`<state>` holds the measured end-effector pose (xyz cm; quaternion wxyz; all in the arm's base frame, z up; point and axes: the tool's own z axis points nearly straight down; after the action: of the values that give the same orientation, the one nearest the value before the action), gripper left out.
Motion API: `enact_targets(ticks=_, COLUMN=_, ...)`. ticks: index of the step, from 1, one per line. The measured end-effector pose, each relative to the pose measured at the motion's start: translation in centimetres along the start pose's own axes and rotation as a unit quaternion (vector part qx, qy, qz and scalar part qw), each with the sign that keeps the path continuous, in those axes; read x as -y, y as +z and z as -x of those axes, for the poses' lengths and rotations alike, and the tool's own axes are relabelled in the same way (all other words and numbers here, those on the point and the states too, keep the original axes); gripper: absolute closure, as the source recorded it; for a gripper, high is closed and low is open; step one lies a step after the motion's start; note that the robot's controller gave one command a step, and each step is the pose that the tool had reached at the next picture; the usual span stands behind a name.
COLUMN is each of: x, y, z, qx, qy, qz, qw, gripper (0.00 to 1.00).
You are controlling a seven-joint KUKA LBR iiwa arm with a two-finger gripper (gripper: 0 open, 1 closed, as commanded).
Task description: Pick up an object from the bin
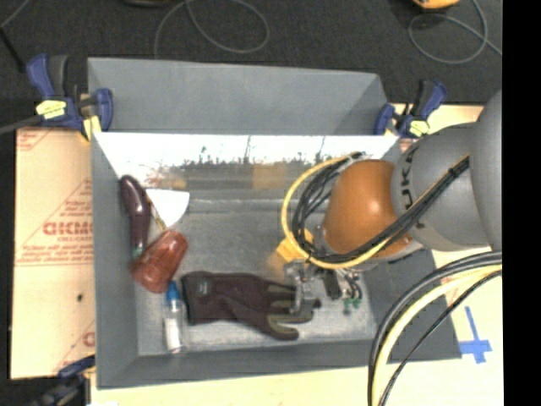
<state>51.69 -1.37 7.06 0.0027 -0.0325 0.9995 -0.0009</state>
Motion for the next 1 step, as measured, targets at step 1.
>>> enact_targets(ticks=1, x=0.00, y=0.00, z=0.00, qx=0.0000, qy=0.000, qz=0.000, qw=1.0000, gripper=1.00)
